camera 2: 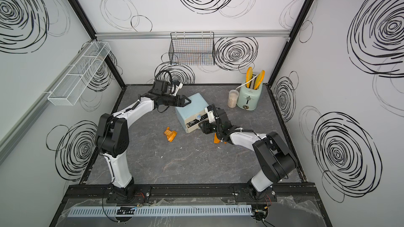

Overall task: Place the cookies into the drawer by color
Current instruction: Close the drawer in the storage box.

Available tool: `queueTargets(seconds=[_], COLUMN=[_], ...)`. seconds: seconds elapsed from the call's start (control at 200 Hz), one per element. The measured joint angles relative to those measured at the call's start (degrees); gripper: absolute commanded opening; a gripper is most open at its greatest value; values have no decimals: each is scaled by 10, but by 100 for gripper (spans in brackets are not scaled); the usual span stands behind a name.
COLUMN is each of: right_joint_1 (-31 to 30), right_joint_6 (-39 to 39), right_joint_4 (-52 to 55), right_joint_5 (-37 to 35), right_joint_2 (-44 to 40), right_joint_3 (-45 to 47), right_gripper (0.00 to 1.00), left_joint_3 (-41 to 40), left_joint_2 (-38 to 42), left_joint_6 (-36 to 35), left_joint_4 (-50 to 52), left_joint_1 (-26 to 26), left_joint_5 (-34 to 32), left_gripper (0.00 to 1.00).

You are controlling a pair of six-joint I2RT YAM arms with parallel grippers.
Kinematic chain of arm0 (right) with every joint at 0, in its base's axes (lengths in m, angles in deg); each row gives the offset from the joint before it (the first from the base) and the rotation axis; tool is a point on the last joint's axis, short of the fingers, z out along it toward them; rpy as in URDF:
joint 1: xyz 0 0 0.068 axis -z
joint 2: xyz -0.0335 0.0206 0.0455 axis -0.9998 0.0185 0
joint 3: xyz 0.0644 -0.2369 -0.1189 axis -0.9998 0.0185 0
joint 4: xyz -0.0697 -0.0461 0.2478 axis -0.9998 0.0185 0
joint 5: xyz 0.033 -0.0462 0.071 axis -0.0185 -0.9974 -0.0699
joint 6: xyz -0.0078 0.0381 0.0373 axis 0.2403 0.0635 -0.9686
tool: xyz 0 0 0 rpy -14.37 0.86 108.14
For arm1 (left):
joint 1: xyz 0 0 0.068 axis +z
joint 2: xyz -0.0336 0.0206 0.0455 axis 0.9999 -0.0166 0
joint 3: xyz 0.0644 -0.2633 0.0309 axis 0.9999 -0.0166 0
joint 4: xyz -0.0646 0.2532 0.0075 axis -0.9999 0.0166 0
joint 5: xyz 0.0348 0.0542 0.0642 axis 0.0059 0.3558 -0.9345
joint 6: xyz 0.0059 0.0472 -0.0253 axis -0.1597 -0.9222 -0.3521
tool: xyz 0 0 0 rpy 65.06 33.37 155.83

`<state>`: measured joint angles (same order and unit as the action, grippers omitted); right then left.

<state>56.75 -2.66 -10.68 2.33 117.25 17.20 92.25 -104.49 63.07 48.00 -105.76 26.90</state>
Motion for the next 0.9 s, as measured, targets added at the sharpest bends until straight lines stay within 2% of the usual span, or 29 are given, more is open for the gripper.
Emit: queueTargets(seconds=[0.385, 0.9], right_joint_1=[0, 0], right_joint_6=[-27, -45], right_joint_4=[-75, -168], right_joint_5=[-7, 2], right_joint_2=[38, 57], right_joint_3=[0, 35], right_gripper=[49, 60], left_joint_3=[-19, -50], left_joint_2=[4, 23], left_joint_6=[13, 36], left_joint_4=[-16, -32], left_joint_1=[0, -1], left_joint_5=[15, 22], left_gripper=[81, 81])
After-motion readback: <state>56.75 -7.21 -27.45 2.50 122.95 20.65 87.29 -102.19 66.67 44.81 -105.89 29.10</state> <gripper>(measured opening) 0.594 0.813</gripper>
